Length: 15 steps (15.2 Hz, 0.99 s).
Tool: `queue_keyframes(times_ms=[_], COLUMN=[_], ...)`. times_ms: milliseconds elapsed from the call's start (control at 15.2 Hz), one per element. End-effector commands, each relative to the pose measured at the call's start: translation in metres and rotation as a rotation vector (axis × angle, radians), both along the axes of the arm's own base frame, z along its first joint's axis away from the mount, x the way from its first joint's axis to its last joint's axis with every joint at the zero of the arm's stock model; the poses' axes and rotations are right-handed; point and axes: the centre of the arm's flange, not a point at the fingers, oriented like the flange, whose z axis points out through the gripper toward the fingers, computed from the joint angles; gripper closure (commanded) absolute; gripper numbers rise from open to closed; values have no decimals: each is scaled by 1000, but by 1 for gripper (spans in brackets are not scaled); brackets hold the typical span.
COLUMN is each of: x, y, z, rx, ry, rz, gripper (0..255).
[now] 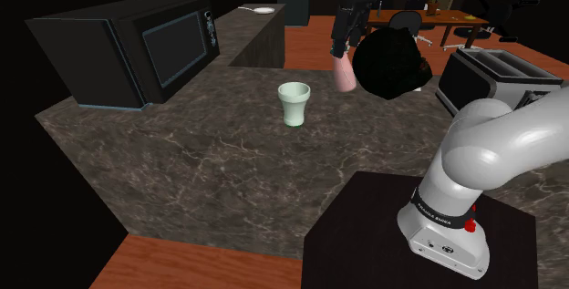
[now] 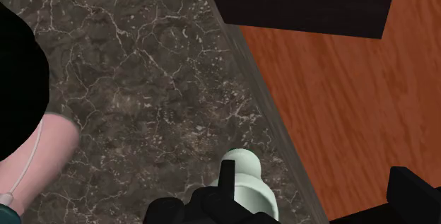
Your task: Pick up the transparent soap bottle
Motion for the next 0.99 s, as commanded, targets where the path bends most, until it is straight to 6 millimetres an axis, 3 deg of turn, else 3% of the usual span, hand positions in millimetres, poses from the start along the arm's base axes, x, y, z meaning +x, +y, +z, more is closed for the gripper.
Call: queue_keyframes(times_ms=[0,924], x=[0,78], y=[0,-161], z=[0,-27], rx=[0,-45], ry=[0,19], rz=[0,109], gripper=[0,0])
